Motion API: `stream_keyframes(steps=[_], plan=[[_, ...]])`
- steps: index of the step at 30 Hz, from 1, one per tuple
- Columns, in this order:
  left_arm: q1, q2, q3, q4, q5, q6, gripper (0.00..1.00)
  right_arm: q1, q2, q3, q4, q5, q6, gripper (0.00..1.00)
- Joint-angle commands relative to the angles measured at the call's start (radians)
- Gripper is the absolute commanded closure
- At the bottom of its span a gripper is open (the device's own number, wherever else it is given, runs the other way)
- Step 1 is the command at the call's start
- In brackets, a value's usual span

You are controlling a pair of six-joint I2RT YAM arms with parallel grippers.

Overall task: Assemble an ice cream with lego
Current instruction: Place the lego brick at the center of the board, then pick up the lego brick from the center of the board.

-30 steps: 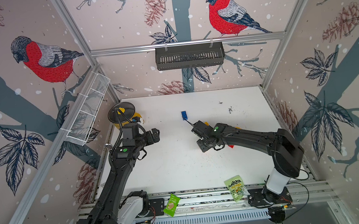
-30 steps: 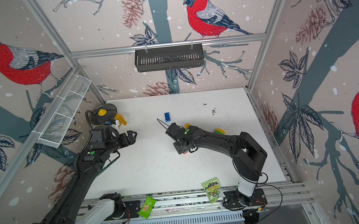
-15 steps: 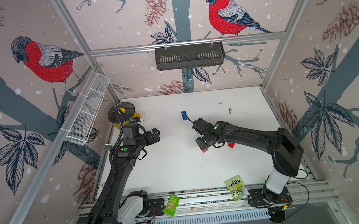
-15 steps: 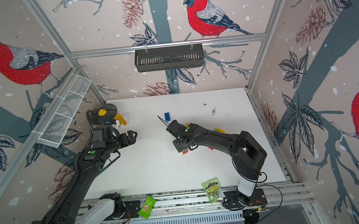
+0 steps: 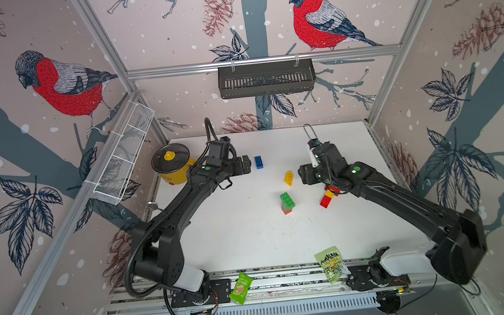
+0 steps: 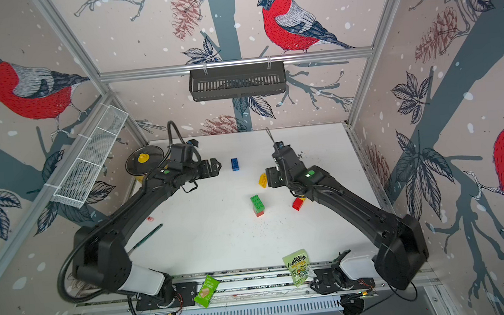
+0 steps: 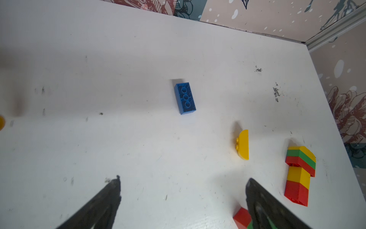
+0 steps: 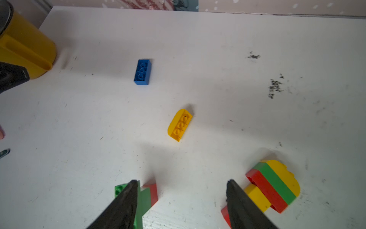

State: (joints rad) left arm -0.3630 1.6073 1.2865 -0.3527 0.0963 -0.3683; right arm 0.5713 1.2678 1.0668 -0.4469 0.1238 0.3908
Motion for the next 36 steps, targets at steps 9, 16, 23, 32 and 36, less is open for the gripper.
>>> stream_keyframes(steps=[9, 16, 23, 32, 36], plan=[[-0.112, 0.62, 0.586, -0.238, -0.128, 0.016, 0.04, -0.235, -0.217, -0.225, 0.168, -0.168, -0.026, 0.27], [-0.12, 0.79, 0.763, -0.344, -0.237, 0.003, 0.08, -0.281, -0.219, -0.259, 0.197, -0.234, -0.029, 0.27], [-0.119, 0.873, 0.858, -0.39, -0.241, 0.01, 0.2, -0.29, -0.188, -0.264, 0.205, -0.262, -0.029, 0.27], [-0.11, 0.862, 0.817, -0.38, -0.21, -0.003, 0.41, -0.291, -0.162, -0.253, 0.209, -0.274, -0.023, 0.28], [-0.077, 0.832, 0.759, -0.326, -0.142, -0.012, 0.53, -0.291, -0.151, -0.248, 0.216, -0.289, -0.024, 0.28]])
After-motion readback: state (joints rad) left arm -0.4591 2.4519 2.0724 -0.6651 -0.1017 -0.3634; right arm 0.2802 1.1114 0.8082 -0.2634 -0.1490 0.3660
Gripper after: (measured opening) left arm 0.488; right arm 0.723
